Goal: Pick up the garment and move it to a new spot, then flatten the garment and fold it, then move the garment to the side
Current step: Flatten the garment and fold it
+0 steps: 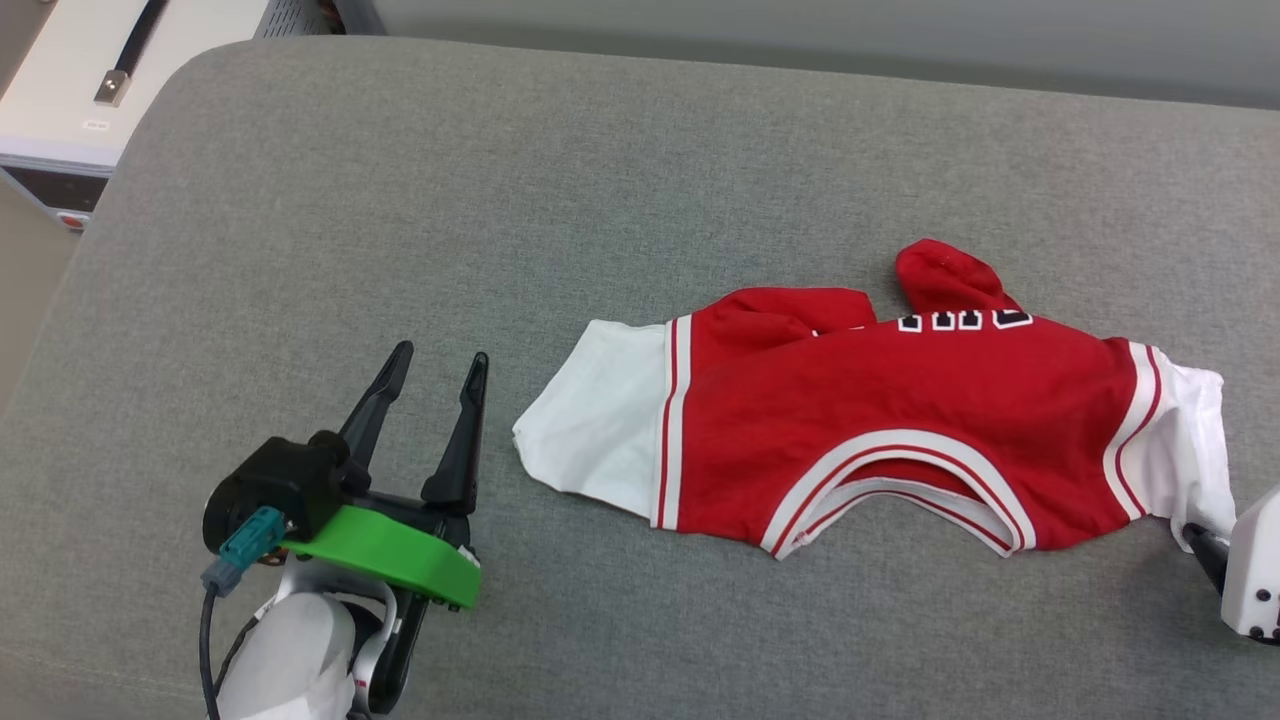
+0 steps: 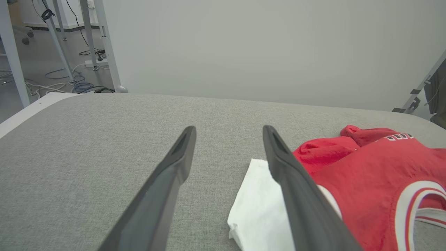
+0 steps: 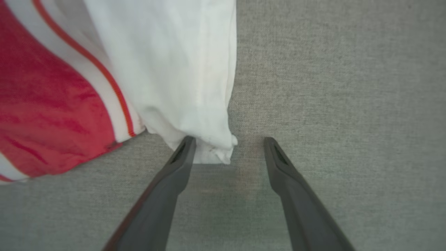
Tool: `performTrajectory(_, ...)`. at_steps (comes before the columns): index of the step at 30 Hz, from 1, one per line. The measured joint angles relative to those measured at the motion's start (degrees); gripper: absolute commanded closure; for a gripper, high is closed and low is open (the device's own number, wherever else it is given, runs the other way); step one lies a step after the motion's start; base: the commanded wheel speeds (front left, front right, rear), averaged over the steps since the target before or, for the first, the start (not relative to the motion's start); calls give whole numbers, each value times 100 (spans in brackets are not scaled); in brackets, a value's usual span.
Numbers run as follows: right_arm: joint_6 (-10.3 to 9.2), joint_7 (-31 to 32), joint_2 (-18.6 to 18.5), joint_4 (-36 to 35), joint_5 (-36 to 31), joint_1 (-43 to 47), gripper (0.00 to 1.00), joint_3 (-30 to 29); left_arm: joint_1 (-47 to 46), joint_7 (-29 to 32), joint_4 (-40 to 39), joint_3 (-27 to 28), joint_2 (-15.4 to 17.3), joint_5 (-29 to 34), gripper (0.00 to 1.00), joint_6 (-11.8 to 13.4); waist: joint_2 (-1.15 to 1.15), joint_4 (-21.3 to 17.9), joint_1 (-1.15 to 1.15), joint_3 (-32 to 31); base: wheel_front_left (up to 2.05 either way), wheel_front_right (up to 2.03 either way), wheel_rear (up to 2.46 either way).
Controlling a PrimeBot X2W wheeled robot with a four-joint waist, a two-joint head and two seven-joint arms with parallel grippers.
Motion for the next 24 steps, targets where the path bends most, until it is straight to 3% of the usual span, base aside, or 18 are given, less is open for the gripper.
performTrajectory(8,-3,27,-99,122,13,-6,0,236,-8,0,44,149,-112,76,0,-53,0,122,0,181,0,0,0)
performTrajectory(9,-7,41,-127,145,13,-5,31,276,-10,0,55,159,-118,77,0,-54,0,133,0,189,0,0,0)
performTrajectory(10,-8,41,-153,163,18,-4,85,319,-15,0,70,167,-125,77,0,-54,0,141,0,191,0,0,0)
performTrajectory(11,-8,40,-166,172,32,-4,100,338,-21,0,87,174,-130,81,0,-55,0,143,0,186,0,0,0)
performTrajectory(24,1,-369,-390,293,46,122,100,-80,-21,0,365,190,-100,104,0,-73,0,-22,0,-160,0,0,0)
